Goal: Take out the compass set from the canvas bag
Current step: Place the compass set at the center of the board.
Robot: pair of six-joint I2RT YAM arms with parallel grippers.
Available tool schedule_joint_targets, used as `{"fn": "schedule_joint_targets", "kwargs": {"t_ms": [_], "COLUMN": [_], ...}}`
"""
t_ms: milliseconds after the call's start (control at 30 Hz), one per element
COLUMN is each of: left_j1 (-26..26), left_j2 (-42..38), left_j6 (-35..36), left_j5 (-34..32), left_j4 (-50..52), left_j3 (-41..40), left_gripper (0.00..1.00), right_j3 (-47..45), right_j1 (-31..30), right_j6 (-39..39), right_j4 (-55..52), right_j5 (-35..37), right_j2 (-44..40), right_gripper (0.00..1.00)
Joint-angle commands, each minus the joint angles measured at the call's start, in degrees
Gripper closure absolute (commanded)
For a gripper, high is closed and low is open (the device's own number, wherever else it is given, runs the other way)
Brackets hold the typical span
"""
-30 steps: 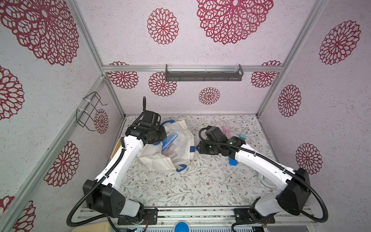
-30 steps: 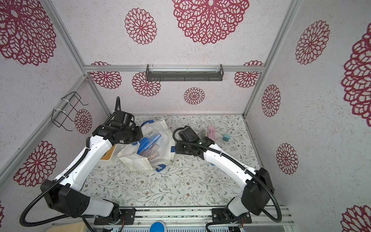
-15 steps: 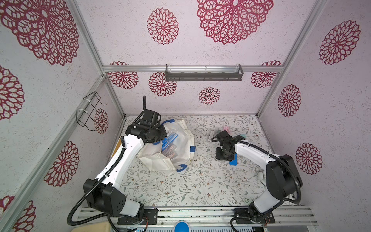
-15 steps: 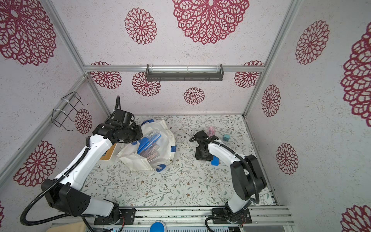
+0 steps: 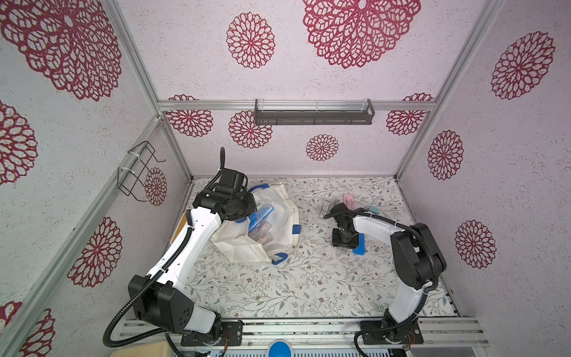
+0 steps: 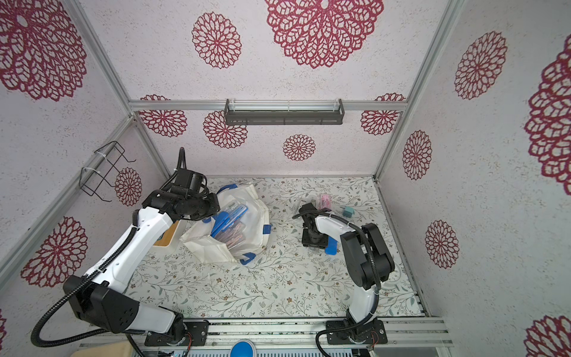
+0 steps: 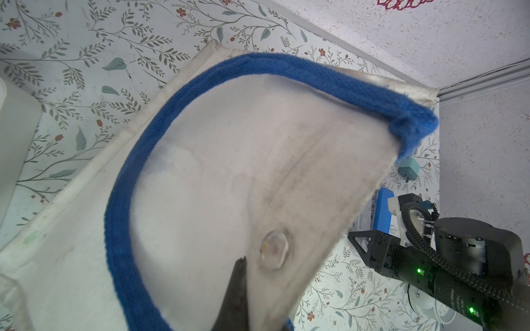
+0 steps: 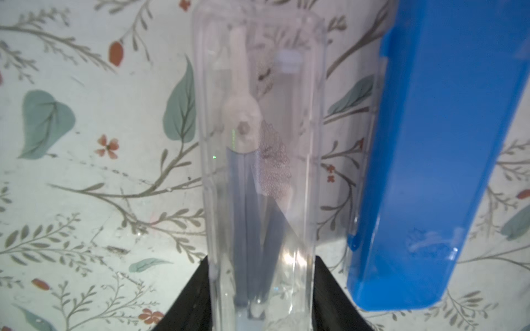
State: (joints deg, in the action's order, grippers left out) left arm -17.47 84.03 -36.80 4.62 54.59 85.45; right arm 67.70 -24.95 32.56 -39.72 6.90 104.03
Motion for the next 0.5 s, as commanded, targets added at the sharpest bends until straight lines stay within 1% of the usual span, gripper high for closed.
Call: {"fn": "schedule_joint_targets", "kwargs": {"t_ms": [0,100,233,367,467], "left_j1": [-0.2,-0.1,-0.2,-0.2,-0.2], "left_j2": [-1.4,-1.3,-1.5,-1.5,-1.7], "left_j6": [1.1,1.5,1.8,2.3,2.6], "left_j5": [1.3,1.8,2.6,3.6,4.6], "left_j4": [-0.9,-0.9,-0.8,-0.9,-1.2], "left_j3": [1.1,1.2,1.2,1.1,0.9], "left_gripper": [1.00,1.00,1.00,1.00,1.00], "right_j3": [0.3,0.3,1.0,2.0,2.3], "right_j1": [0.5,0.5,0.5,0.3,-0.7], "right_j6": [0.3,0.9,1.5,2.5,4.3], "right_j4": [-1.6,-1.2,-2.0,-2.5,-0.2], "right_j5": [1.1,0.4,0.4,-0.4,-4.1], "right_j2": [-1.3,-3.0,-5.0,-8.0,-11.5], "right_gripper": [0.51,0.43,0.39,0.39,0.43]}}
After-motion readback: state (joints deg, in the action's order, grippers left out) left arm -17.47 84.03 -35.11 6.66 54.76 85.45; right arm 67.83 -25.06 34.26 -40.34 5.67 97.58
